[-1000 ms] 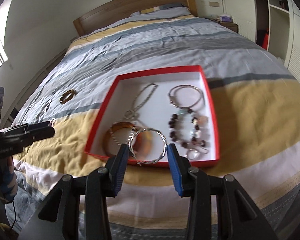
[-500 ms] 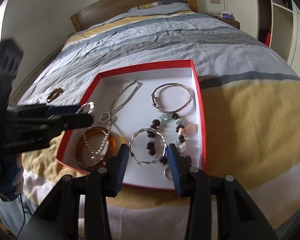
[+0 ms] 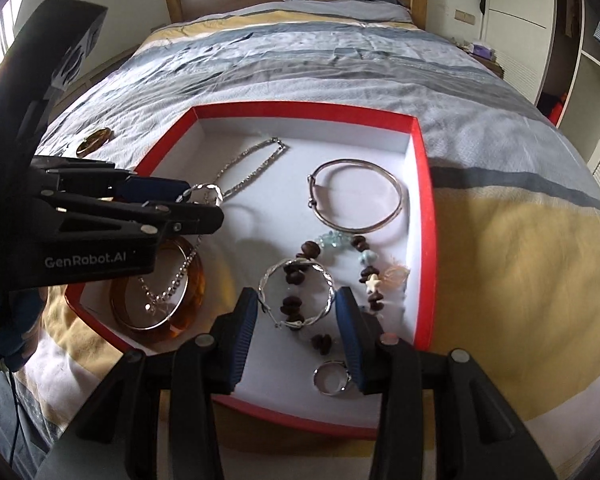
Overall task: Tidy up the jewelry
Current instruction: 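Withdraw both tools from the box toward the watch and amber bangle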
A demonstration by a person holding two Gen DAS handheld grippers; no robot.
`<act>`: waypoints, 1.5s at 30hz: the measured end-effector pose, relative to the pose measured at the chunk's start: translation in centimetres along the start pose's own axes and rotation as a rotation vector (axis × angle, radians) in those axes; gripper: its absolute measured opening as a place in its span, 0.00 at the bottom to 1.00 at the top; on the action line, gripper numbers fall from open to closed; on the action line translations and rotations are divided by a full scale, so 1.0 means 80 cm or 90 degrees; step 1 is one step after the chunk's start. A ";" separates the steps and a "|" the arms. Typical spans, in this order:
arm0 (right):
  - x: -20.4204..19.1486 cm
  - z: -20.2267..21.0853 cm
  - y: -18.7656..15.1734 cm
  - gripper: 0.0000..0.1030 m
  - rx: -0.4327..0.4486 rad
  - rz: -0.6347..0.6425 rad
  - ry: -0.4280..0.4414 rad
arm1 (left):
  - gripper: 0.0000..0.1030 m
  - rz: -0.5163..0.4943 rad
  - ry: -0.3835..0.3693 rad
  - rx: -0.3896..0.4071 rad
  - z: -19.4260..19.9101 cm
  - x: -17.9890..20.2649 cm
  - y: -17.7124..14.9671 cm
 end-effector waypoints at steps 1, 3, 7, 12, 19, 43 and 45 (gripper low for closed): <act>0.001 0.002 0.000 0.38 -0.001 -0.001 -0.003 | 0.42 0.003 -0.003 0.000 0.001 0.000 0.000; 0.004 0.005 -0.001 0.38 -0.003 -0.006 -0.004 | 0.48 0.009 -0.006 -0.001 0.004 0.000 0.000; 0.009 0.018 -0.007 0.39 -0.004 -0.020 -0.007 | 0.53 0.019 -0.008 0.008 0.021 0.000 0.000; 0.011 0.042 -0.014 0.41 0.004 -0.031 -0.018 | 0.59 0.027 -0.010 0.037 0.060 0.005 0.002; 0.002 0.098 -0.019 0.41 0.046 -0.053 -0.010 | 0.59 0.041 0.023 0.093 0.140 0.007 -0.022; -0.147 0.253 -0.069 0.41 0.151 -0.028 0.044 | 0.81 0.165 0.259 0.174 0.384 -0.058 -0.234; -0.161 0.261 -0.076 0.41 0.154 -0.020 0.051 | 0.82 0.178 0.286 0.176 0.398 -0.063 -0.248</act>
Point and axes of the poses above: each gripper's, at about its wrist camera, not at the fingertips, and z roughly against the way its jaws point, x to its right, y to its top, the point moved 9 cm from there along -z, roughly the way its jaws point, and after that the axes turned 14 degrees about -z, right-handed, at the moved point
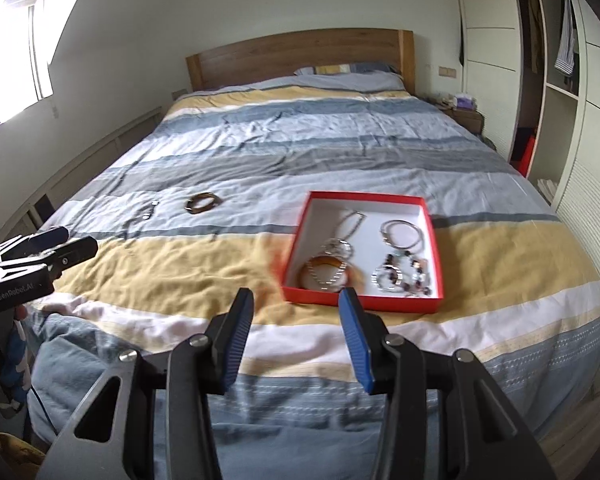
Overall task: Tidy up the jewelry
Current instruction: 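Withdraw both tools from the box toward the watch and amber bangle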
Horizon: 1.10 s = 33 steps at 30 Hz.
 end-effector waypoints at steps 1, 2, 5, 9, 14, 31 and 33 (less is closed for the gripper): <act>-0.009 0.005 -0.003 0.41 0.004 0.006 0.002 | 0.82 0.006 0.013 0.004 0.008 -0.007 -0.005; -0.017 0.010 -0.006 0.41 0.007 0.011 0.006 | 0.82 0.012 0.026 0.011 0.018 -0.015 -0.009; -0.034 0.020 -0.013 0.41 0.009 0.022 0.013 | 0.82 0.028 0.051 0.028 0.040 -0.030 -0.019; -0.054 0.032 -0.023 0.41 0.010 0.037 0.019 | 0.86 0.046 0.075 0.057 0.068 -0.043 -0.025; -0.066 0.041 -0.025 0.41 0.018 0.046 0.022 | 0.87 0.061 0.088 0.077 0.087 -0.054 -0.029; -0.061 0.047 -0.022 0.41 0.022 0.025 -0.007 | 0.94 0.107 0.096 0.108 0.096 -0.074 -0.040; -0.061 0.041 -0.024 0.41 0.016 0.026 -0.015 | 0.94 0.116 0.088 0.105 0.091 -0.077 -0.044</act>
Point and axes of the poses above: each gripper's, at about its wrist camera, not at the fingertips, and z roughly against the way its jaws point, x to its right, y to its top, the point moved 9 cm from there along -z, roughly the way its jaws point, and after that the axes turned 14 degrees about -z, right-handed, at the moved point
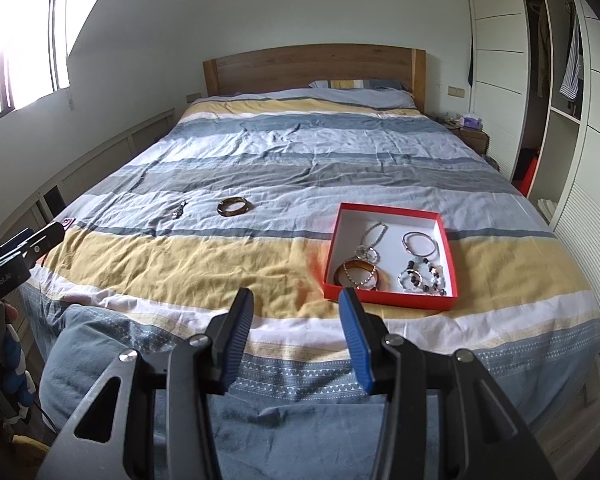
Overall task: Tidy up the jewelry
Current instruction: 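Withdraw both tools from the box toward the watch and amber bangle, then grasp the silver wristwatch with the left tool while the right tool grasps the amber bangle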
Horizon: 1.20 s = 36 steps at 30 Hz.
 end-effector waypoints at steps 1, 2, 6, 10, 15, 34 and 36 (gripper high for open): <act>0.000 -0.002 -0.001 0.41 -0.003 0.000 -0.002 | 0.94 0.005 -0.003 -0.002 -0.003 -0.002 -0.002; -0.001 -0.005 -0.002 0.41 -0.005 0.000 -0.004 | 0.94 0.009 -0.008 -0.004 -0.006 -0.003 -0.004; -0.004 -0.020 -0.007 0.41 -0.025 0.008 -0.014 | 0.94 0.022 -0.021 -0.019 -0.023 -0.008 -0.014; -0.011 -0.046 -0.011 0.41 -0.052 0.017 -0.019 | 0.94 0.025 -0.041 -0.079 -0.056 -0.015 -0.035; -0.026 -0.093 -0.014 0.41 -0.097 0.035 -0.020 | 0.94 0.041 -0.052 -0.140 -0.099 -0.033 -0.068; -0.115 -0.343 0.042 0.41 -0.202 0.077 0.034 | 0.76 0.058 -0.046 -0.274 -0.344 -0.134 -0.069; -0.132 -0.375 0.057 0.41 -0.204 0.079 0.049 | 0.76 0.071 -0.057 -0.272 -0.371 -0.144 -0.057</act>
Point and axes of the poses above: each gripper's, at about its wrist camera, not at the fingertips, and z roughly against the way its jaws point, x to its right, y to its top, the point moved 9 cm from there along -z, roughly the way its jaws point, and after that the axes turned 14 degrees about -z, right-handed, at the moved point
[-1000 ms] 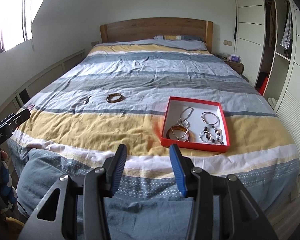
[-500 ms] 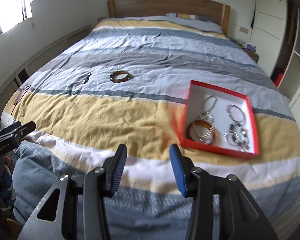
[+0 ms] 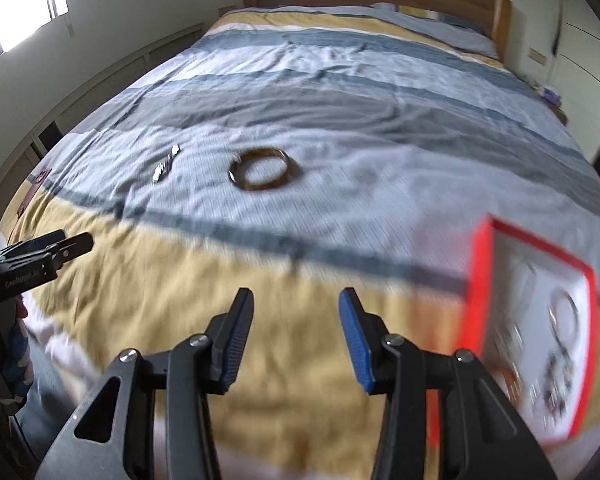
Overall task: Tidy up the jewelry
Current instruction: 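Grasp the silver wristwatch with the left tool while the right tool grasps the amber bangle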
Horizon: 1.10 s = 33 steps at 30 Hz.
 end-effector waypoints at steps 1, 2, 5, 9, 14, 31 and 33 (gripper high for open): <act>-0.005 -0.016 0.015 0.41 -0.001 -0.002 0.007 | 0.76 0.004 -0.007 0.003 -0.011 -0.004 0.013; -0.010 -0.027 0.026 0.41 0.000 -0.003 0.010 | 0.74 0.006 -0.013 0.005 -0.023 -0.008 0.026; -0.022 -0.068 0.061 0.41 0.004 0.000 0.018 | 0.65 0.008 -0.030 0.003 -0.061 -0.017 0.056; -0.028 -0.119 0.093 0.41 -0.004 -0.014 0.035 | 0.59 0.001 -0.028 -0.013 -0.109 -0.025 0.080; -0.024 -0.166 0.106 0.41 -0.020 -0.024 0.038 | 0.55 -0.017 -0.021 -0.021 -0.147 -0.027 0.080; -0.038 -0.200 0.112 0.10 0.025 0.043 0.014 | 0.24 -0.048 -0.027 0.033 -0.145 -0.013 0.084; -0.038 -0.188 0.110 0.09 0.032 0.038 0.024 | 0.24 -0.047 -0.027 0.034 -0.138 -0.010 0.082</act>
Point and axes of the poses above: each gripper's, at about its wrist camera, not at the fingertips, and z roughly against the way its jaws point, x to its right, y to its top, the point moved 9 cm from there along -z, roughly the way its jaws point, and after that the axes turned 14 degrees about -z, right-handed, at the moved point
